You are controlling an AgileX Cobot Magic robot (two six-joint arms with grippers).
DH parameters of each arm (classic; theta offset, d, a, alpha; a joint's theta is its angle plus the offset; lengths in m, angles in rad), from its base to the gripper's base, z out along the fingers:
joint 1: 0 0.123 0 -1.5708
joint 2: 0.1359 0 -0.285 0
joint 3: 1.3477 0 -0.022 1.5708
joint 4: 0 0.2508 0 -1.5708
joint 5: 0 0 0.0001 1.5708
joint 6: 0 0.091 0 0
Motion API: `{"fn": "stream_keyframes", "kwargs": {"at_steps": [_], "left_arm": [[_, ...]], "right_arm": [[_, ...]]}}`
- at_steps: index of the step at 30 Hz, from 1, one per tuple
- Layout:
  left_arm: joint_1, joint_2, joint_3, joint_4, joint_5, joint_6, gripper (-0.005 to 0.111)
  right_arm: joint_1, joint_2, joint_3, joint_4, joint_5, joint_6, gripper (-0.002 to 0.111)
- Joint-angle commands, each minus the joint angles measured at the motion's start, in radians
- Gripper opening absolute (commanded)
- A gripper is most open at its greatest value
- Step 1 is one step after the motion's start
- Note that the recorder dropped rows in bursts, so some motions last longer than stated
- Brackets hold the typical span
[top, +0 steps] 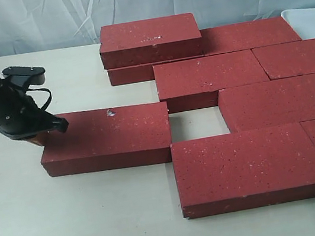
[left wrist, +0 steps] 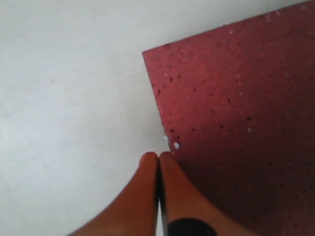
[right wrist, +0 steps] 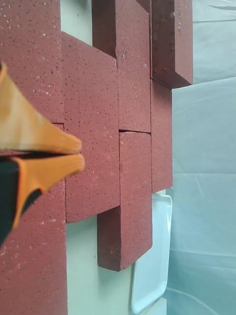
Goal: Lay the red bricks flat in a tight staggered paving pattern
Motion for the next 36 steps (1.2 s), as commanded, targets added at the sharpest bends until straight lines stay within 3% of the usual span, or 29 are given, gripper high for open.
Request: {"fn": "stream_keyframes", "kwargs": {"at_steps": [1, 5, 8, 15, 19, 22, 24, 26, 28, 31, 36], "left_arm": [[-0.013, 0.000, 0.004, -0.046, 0.023, -0.021, 0.001], [0.022, 0.000, 0.004, -0.030, 0.009, -0.021, 0.001], [0.050, -0.004, 0.004, 0.003, 0.005, -0.021, 0.009], [0.107, -0.066, -0.046, 0.035, 0.060, -0.039, 0.050], [0.097, -0.136, -0.076, 0.016, 0.102, -0.032, 0.047], [-0.019, -0.187, -0.079, -0.175, 0.163, 0.358, 0.000], [-0.147, -0.177, -0.065, -0.281, 0.174, 0.609, 0.001], [-0.262, -0.129, -0.060, -0.290, 0.167, 0.679, 0.001], [-0.333, -0.065, -0.060, -0.291, 0.150, 0.674, 0.001], [-0.395, 0.007, -0.060, -0.284, 0.136, 0.674, 0.001], [-0.453, 0.054, -0.060, -0.272, -0.054, 0.662, 0.001]], "right_arm": [[-0.006, -0.008, 0.001, 0.000, -0.008, 0.000, -0.001], [-0.006, -0.008, 0.001, 0.000, -0.008, 0.000, -0.001], [-0.006, -0.008, 0.001, 0.000, -0.008, 0.000, -0.001], [-0.006, -0.008, 0.001, 0.000, -0.008, 0.000, -0.001], [-0.006, -0.008, 0.001, 0.000, -0.008, 0.000, -0.001], [-0.006, -0.008, 0.001, 0.000, -0.008, 0.000, -0.001], [-0.006, -0.008, 0.001, 0.000, -0.008, 0.000, -0.001], [-0.006, -0.008, 0.001, 0.000, -0.008, 0.000, -0.001], [-0.006, -0.008, 0.001, 0.000, -0.008, 0.000, -0.001], [-0.006, -0.008, 0.001, 0.000, -0.008, 0.000, -0.001], [-0.006, -0.008, 0.001, 0.000, -0.008, 0.000, -0.001]]}}
